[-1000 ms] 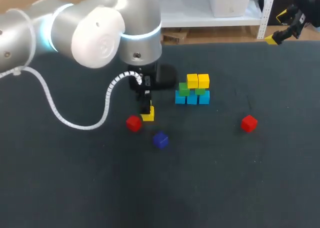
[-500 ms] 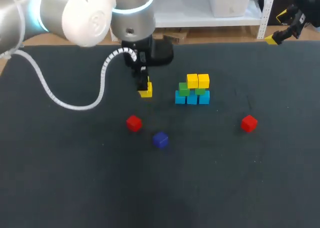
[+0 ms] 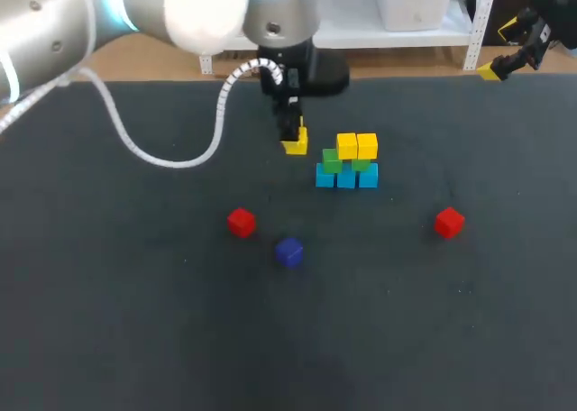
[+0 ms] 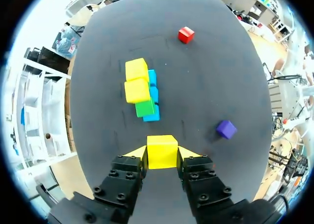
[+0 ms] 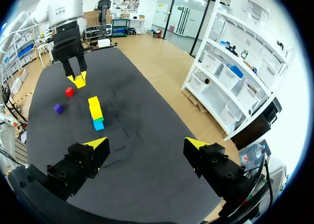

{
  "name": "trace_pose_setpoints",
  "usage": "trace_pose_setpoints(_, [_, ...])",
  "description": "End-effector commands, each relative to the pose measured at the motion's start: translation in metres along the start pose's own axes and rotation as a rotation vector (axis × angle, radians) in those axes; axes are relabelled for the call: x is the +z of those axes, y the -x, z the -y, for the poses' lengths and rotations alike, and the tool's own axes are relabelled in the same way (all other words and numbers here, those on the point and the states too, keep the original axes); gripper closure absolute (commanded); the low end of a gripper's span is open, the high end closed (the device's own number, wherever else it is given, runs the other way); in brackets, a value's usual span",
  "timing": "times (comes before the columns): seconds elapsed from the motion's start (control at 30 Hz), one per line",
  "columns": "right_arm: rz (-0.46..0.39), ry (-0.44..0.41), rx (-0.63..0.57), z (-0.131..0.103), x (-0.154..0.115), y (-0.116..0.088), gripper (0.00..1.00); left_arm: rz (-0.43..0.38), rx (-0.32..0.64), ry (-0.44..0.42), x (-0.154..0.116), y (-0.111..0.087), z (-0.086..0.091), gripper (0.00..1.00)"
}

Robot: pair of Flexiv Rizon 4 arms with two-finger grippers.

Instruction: Place the blue cubes, place green cubes on the blue cubes, place the yellow cubes on the green cubes, then place the red cubes on the yellow cubes, and place purple cube on the red cubes.

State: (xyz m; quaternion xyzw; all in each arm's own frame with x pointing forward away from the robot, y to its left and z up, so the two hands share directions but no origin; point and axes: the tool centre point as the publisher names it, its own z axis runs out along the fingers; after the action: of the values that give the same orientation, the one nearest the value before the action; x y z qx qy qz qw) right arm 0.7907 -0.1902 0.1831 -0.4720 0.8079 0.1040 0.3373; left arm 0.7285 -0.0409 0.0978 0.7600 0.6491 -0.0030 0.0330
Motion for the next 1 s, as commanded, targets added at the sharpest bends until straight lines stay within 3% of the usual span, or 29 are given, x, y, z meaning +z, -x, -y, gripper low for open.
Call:
trace_pose_setpoints(0.03, [0.004,0.003,-0.001,0.001,0.0,-0.001,0.0,-0.033,0.018,-0.076,0.004,0.013,-0.016,1.0])
trace_pose_setpoints(0.33, [0.004,0.003,-0.001,0.001,0.0,-0.001,0.0,-0.009,0.034,-0.141,0.008,0.028,-0.022,1.0])
trace_pose_setpoints(0.5, [0.004,0.003,-0.001,0.001,0.0,-0.001,0.0,-0.003,-0.011,-0.148,0.012,0.032,-0.024,1.0])
trace_pose_setpoints(0.7, [0.004,0.003,-0.001,0.001,0.0,-0.001,0.0,0.043,-0.159,-0.208,0.018,0.028,-0.027,1.0])
trace_pose_setpoints(0.87, [0.004,0.003,-0.001,0.001,0.0,-0.001,0.0,0.034,-0.172,-0.172,0.017,0.032,-0.027,1.0])
trace_pose_setpoints(1.0, [0.004,0.003,-0.001,0.001,0.0,-0.001,0.0,0.033,-0.157,-0.192,0.021,0.034,-0.027,1.0])
